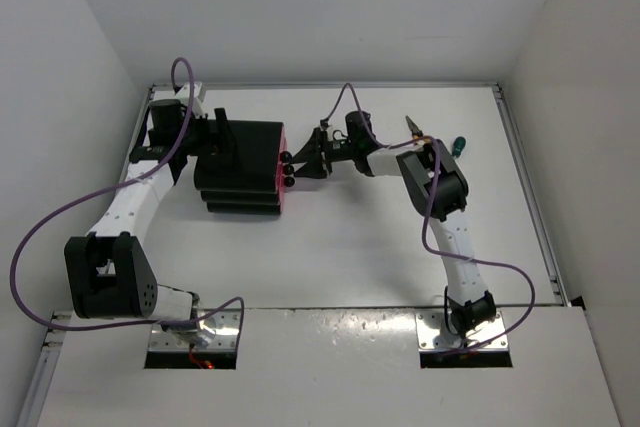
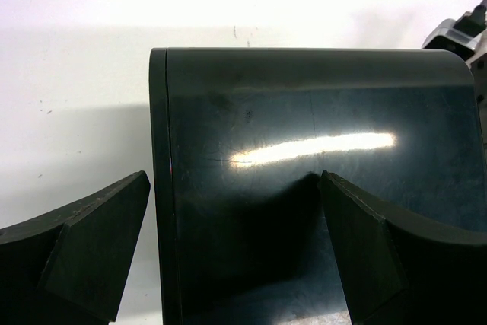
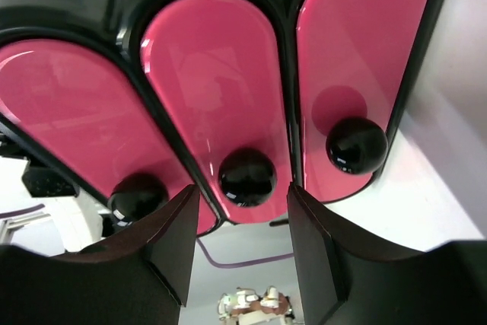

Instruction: Sort the tools into containers

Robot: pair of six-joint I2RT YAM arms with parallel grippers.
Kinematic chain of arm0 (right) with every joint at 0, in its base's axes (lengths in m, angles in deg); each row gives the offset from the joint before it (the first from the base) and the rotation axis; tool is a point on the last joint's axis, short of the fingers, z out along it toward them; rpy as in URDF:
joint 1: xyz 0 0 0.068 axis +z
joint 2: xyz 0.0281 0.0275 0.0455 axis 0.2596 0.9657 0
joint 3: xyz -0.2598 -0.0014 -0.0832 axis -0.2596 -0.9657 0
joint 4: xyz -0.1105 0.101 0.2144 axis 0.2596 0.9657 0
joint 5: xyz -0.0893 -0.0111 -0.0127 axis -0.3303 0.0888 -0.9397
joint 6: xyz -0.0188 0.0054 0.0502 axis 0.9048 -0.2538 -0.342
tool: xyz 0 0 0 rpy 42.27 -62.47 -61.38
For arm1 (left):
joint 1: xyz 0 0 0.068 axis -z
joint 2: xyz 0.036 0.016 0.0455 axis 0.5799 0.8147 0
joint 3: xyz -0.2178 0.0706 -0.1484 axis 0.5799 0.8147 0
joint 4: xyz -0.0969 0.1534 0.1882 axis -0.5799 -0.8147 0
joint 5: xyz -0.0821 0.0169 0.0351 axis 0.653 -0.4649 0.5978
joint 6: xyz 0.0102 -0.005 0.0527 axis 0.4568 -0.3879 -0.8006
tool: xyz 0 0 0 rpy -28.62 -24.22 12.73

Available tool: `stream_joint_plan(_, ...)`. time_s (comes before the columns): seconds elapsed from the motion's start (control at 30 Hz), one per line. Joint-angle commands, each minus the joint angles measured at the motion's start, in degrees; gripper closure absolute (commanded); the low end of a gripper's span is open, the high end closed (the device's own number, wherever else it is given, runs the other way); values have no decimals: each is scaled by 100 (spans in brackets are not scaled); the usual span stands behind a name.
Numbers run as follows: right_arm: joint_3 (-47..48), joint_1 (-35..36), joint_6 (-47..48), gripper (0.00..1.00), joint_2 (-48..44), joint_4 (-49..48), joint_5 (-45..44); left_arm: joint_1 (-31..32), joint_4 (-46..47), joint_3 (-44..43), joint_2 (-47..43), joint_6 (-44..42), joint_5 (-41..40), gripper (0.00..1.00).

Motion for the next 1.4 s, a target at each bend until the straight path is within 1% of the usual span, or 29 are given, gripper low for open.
stream_joint_plan(0.0, 233, 122, -38, 50, 147, -233, -28, -6, -984, 345, 193, -238, -223, 0)
stream_joint_plan(0.2, 286, 227, -90, 50, 252, -233, -28, -6, -984, 345, 245, -238, -223, 0)
stream_joint_plan(0.27, 286, 227, -161, 51, 252, -391, -80, -6, -984, 345, 245, -238, -223, 0)
stream_joint_plan(0.43, 286, 280, -214, 60, 252, -497, -80, -6, -984, 397, 245, -238, -223, 0)
stream_joint_plan(0.67, 338, 280, -319, 60, 358, -655, -80, -6, -931, 397, 245, -238, -223, 0)
stream_joint_plan(0.7, 338, 280, -380, 63, 358, -708, -80, -6, -931, 397, 245, -238, -223, 0)
stream_joint_plan(0.73, 338, 280, -381, 69, 358, -708, -80, -6, -931, 397, 245, -238, -223, 0)
stream_joint_plan(0.77, 338, 280, -381, 73, 358, -708, -80, -6, -931, 397, 245, -238, -223, 0)
stream_joint_plan(0.87, 216, 280, -381, 82, 235, -830, -80, -6, -931, 397, 245, -238, -223, 0)
stream_joint_plan(0.97, 5, 166, -434, 86, 69, -901, -28, -6, -931, 397, 245, -238, -223, 0)
stream_joint_plan(1.07, -363, -71, -381, 86, -160, -972, 25, -6, -931, 397, 245, -238, -223, 0)
stream_joint_plan(1.3, -1093, -370, -135, 86, -609, -1024, 201, -6, -931, 397, 193, -238, -223, 0)
stream_joint_plan(1.37, -1295, -563, -135, 86, -679, -1024, 280, -6, -931, 397, 193, -238, -223, 0)
